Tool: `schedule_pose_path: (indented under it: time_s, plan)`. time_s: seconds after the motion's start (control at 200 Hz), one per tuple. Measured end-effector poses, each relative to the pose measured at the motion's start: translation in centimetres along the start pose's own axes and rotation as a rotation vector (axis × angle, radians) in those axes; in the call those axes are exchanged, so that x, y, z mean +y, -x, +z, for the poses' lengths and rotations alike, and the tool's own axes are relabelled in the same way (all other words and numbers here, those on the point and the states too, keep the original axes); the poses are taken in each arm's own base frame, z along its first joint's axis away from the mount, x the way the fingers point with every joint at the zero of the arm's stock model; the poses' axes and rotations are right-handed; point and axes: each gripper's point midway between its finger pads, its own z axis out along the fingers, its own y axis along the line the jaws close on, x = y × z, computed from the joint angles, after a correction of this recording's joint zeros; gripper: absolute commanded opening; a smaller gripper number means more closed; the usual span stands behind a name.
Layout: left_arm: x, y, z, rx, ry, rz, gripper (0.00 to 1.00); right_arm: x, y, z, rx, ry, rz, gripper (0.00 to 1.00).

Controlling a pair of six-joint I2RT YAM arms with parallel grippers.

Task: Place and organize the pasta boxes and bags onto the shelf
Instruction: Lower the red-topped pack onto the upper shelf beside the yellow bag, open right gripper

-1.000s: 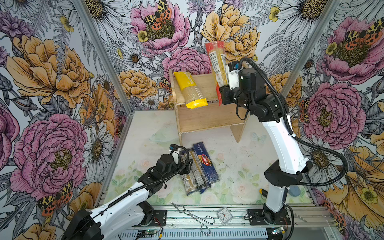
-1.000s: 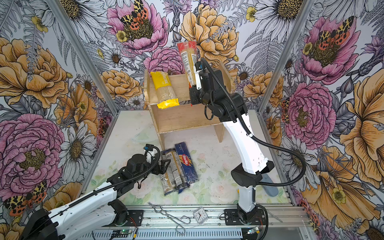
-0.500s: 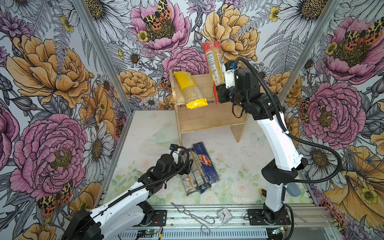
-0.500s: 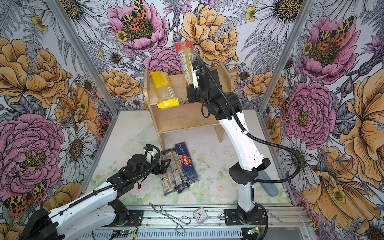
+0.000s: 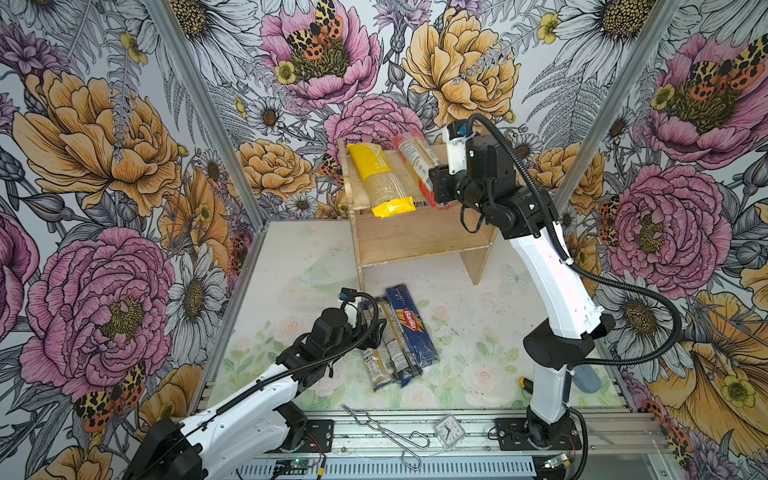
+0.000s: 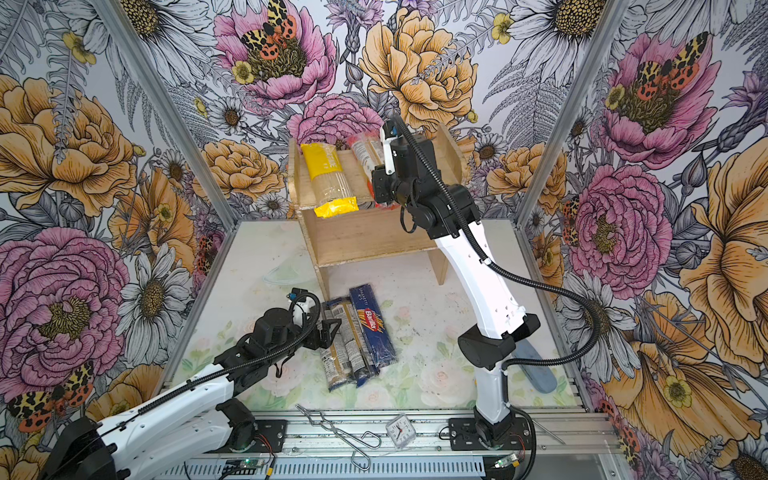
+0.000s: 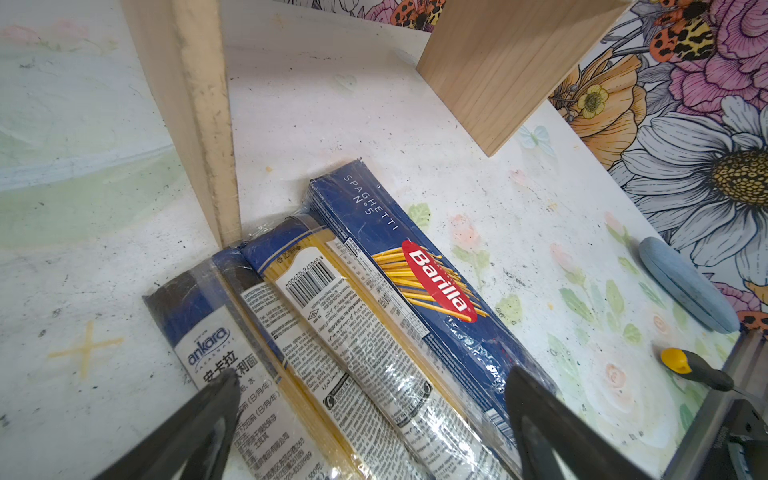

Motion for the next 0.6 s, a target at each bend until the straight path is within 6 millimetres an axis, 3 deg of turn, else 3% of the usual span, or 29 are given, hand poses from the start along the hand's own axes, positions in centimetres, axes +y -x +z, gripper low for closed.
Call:
schedule_pose_path:
  time_s: [0.2, 0.315, 0.385, 0.601]
  plan:
    - [-0.3, -0.1, 0.0, 0.004, -0.008, 0.005, 0.99, 0.1, 0.8, -0.1, -0.035, 0.004, 0.008, 0.36]
    - [-0.4, -0.2, 0.0, 0.007, -0.01, 0.007, 0.99, 0.1, 1.0, -0.3, -0.041, 0.004, 0.004, 0.64]
    - [-0.5, -0.1, 0.1, 0.006, -0.012, 0.007, 0.99, 0.0, 1.0, -0.4, -0.042, 0.001, 0.0, 0.72]
    - [-0.8, 0.3, 0.2, 0.004, -0.015, 0.009, 0.99, -0.1, 1.4, -0.8, -0.057, 0.002, -0.011, 0.74]
